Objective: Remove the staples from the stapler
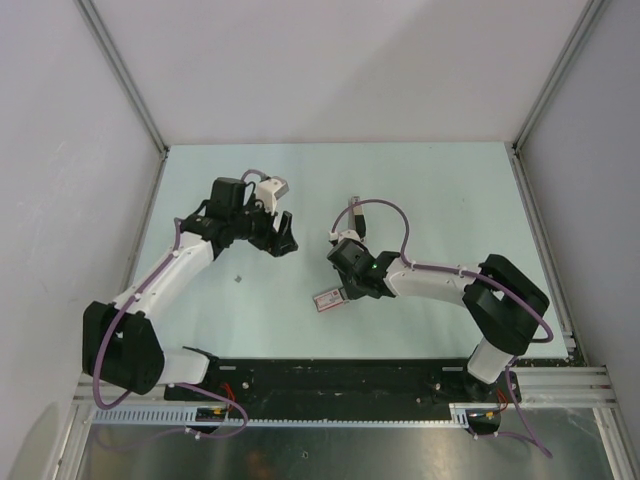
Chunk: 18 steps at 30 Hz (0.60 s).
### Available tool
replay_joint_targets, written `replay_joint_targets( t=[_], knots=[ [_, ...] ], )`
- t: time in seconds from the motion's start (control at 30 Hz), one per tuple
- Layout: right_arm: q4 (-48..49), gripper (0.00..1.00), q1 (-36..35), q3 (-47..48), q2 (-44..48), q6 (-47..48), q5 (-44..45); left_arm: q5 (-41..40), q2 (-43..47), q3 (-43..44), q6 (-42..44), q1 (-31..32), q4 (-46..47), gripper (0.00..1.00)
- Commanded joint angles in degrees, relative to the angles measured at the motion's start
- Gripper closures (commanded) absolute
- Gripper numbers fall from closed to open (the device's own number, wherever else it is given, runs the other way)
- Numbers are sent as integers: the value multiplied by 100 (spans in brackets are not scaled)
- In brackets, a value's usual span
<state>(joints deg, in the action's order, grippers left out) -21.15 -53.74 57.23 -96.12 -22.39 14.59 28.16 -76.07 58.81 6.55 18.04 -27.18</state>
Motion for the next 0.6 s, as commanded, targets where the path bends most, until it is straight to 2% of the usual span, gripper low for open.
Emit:
replay_joint_targets(
  t=[0.0, 0.57],
  knots=[
    [69, 93, -21, 235, -47, 60, 96, 94, 215, -75, 357, 26, 45, 19],
    [-6, 88, -39, 239, -103, -42, -5, 26, 246, -56, 362, 49, 35, 19]
  ],
)
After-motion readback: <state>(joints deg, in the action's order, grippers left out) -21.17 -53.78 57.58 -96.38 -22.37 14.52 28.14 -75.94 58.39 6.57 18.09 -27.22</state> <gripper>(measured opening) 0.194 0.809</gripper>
